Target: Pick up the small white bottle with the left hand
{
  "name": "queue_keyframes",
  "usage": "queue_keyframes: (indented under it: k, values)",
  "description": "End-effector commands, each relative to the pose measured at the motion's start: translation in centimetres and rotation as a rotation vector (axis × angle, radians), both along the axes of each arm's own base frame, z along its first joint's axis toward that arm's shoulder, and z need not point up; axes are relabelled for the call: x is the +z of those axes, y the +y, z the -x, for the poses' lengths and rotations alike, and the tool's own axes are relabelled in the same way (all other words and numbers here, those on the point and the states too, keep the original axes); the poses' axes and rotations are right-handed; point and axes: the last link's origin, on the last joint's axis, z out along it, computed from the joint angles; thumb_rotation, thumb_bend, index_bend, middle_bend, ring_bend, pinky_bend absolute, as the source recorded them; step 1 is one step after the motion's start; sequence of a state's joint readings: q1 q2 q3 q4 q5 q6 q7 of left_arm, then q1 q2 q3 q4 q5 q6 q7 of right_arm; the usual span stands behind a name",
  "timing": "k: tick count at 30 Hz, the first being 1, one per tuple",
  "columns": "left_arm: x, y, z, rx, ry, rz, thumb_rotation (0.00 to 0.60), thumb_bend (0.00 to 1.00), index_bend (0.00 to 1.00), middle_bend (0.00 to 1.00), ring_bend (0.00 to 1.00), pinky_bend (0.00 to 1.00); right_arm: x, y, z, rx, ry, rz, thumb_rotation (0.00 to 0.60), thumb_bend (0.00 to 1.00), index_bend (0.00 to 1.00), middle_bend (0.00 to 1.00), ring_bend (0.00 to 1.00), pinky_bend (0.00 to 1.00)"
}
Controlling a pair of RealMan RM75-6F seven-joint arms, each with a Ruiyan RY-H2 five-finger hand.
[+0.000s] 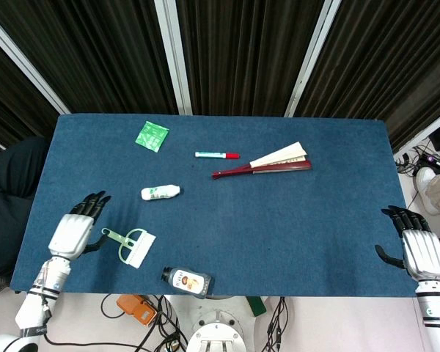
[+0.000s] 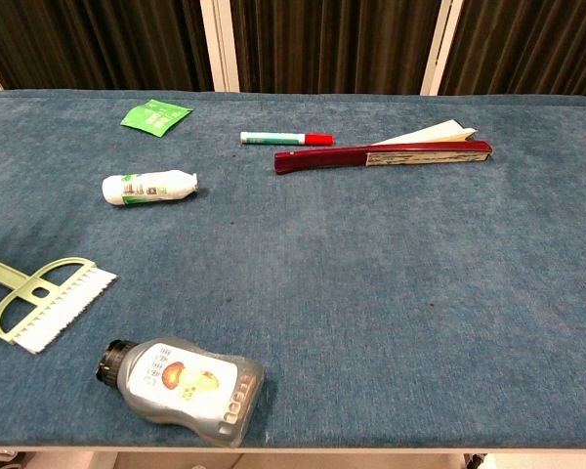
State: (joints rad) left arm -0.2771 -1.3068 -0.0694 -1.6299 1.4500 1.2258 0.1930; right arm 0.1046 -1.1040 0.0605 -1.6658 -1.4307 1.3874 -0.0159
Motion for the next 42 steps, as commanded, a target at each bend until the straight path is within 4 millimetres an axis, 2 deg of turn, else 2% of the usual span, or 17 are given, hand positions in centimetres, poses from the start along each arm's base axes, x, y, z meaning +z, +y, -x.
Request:
queue_keyframes:
  k: [1,11,20,27,36,42]
  values:
    - [-2.0,1.9,-2.7,-0.049,-0.037,0.048,0.6,0.29,0.05,0.03,0.01,0.22,0.0,0.0,0.0,-0.001,0.001,-0.003,0.6,0.38,0.24,0.21,0.18,0.17]
    - [-6.2,7.4,-5.9,-0.05,-0.006,0.141,0.6,0.28,0.05,0.09,0.01,0.22,0.0,-0.1,0.1,-0.003,0.001,-0.004,0.6,0.39,0.24,0.21,0.18,0.17]
    - [-8.4,10.9,-6.3,-0.016,0.038,0.165,0.6,0.3,0.14,0.15,0.01,0.22,0.0,-0.1,0.1,-0.001,-0.001,-0.003,0.6,0.38,0.24,0.21,0.18,0.17]
    - [-9.3,12.5,-6.7,-0.006,0.047,0.153,0.6,0.3,0.19,0.21,0.01,0.22,0.0,-0.2,0.1,-0.003,-0.001,-0.004,0.6,0.38,0.24,0.21,0.18,0.17]
    - [-10.3,12.9,-7.6,-0.025,0.057,0.147,0.6,0.3,0.25,0.28,0.01,0.22,0.1,-0.3,0.2,-0.004,-0.001,-0.005,0.6,0.38,0.24,0.21,0.18,0.17]
    - [-10.5,13.9,-7.7,-0.015,0.064,0.128,0.6,0.31,0.27,0.32,0.03,0.22,0.1,-0.3,0.2,-0.005,-0.001,-0.004,0.6,0.38,0.24,0.21,0.18,0.17]
